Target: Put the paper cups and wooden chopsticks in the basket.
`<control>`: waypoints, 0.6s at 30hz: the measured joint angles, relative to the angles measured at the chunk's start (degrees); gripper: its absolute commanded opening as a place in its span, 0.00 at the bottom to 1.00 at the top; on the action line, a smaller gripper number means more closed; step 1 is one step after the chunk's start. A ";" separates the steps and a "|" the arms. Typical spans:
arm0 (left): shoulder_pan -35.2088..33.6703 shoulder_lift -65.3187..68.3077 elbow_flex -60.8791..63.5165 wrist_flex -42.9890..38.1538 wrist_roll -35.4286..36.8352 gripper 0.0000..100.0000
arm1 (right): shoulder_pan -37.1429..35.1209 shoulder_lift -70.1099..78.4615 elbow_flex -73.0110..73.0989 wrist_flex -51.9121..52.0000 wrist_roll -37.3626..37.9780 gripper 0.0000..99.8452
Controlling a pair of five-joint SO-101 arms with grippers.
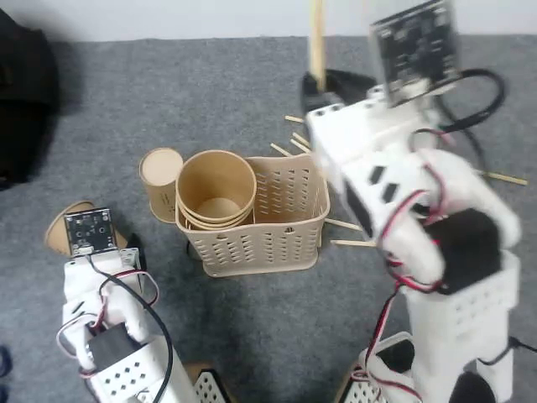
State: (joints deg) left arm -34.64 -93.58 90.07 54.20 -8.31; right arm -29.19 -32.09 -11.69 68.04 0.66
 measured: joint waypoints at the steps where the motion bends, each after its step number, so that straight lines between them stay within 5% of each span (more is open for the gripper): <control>1: 0.18 0.00 0.00 0.00 0.00 0.21 | -0.97 -0.88 3.69 -2.73 0.00 0.01; 10: 0.09 0.00 0.00 0.00 0.00 0.21 | -4.31 -14.68 36.84 -22.24 0.53 0.01; 18: -0.09 0.00 0.00 0.00 0.00 0.21 | -4.75 -29.63 55.56 -26.37 0.53 0.01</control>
State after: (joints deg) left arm -34.73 -93.58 90.07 54.20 -8.31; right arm -33.93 -61.71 43.87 41.67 1.19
